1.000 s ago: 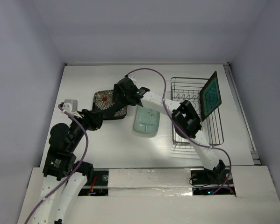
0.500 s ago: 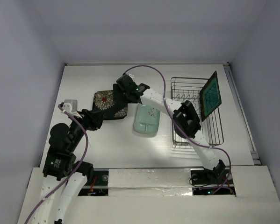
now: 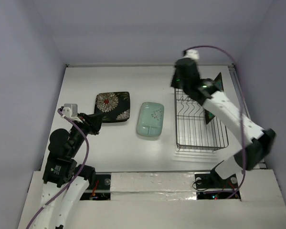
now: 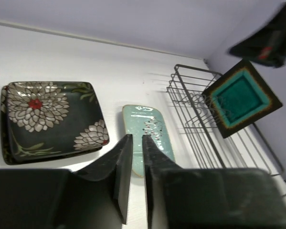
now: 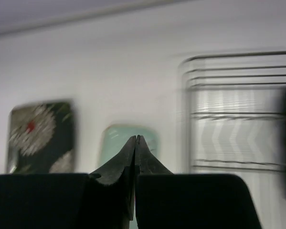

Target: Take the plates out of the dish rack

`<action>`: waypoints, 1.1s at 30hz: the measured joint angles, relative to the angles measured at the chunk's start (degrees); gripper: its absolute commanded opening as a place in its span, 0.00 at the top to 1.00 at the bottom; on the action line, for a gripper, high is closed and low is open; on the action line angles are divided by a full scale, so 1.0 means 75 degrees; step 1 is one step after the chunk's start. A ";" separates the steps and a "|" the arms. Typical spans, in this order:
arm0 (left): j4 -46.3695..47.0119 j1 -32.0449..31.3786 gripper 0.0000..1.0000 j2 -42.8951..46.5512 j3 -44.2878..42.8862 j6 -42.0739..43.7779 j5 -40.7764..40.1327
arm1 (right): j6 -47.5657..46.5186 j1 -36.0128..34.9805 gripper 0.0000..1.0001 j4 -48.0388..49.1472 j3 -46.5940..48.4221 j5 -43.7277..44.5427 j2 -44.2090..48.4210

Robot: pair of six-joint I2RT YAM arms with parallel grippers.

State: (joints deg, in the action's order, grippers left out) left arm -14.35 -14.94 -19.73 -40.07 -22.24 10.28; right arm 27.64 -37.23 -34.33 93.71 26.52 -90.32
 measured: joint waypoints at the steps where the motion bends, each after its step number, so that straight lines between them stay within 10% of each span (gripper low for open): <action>1: -0.0003 -0.0017 0.94 0.0026 0.0000 -0.0015 0.0000 | -0.0102 0.0408 1.00 -0.0041 -0.0274 0.0119 0.0554; 5: -0.0003 -0.0195 0.94 0.0152 0.0000 -0.0012 -0.0055 | -0.0487 0.2270 0.95 -0.0583 -0.1087 0.0705 0.1996; 11: -0.0009 -0.0495 0.88 0.0058 0.0000 -0.0015 -0.0111 | -0.1174 0.3722 0.30 -0.1786 -0.1139 0.0845 0.1973; 25: -0.0009 -0.0650 0.79 0.0076 0.0000 -0.0017 -0.0210 | -0.2343 0.4424 0.49 -0.2704 -0.0286 0.0507 0.0076; 33: -0.0009 -0.0650 0.78 0.0076 0.0000 -0.0017 -0.0236 | -0.2570 0.4465 0.79 -0.2707 -0.0242 0.0647 -0.0484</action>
State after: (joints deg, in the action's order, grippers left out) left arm -14.41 -19.81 -19.16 -40.07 -22.37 8.51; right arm 8.36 -3.75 -54.63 91.90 31.38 -93.95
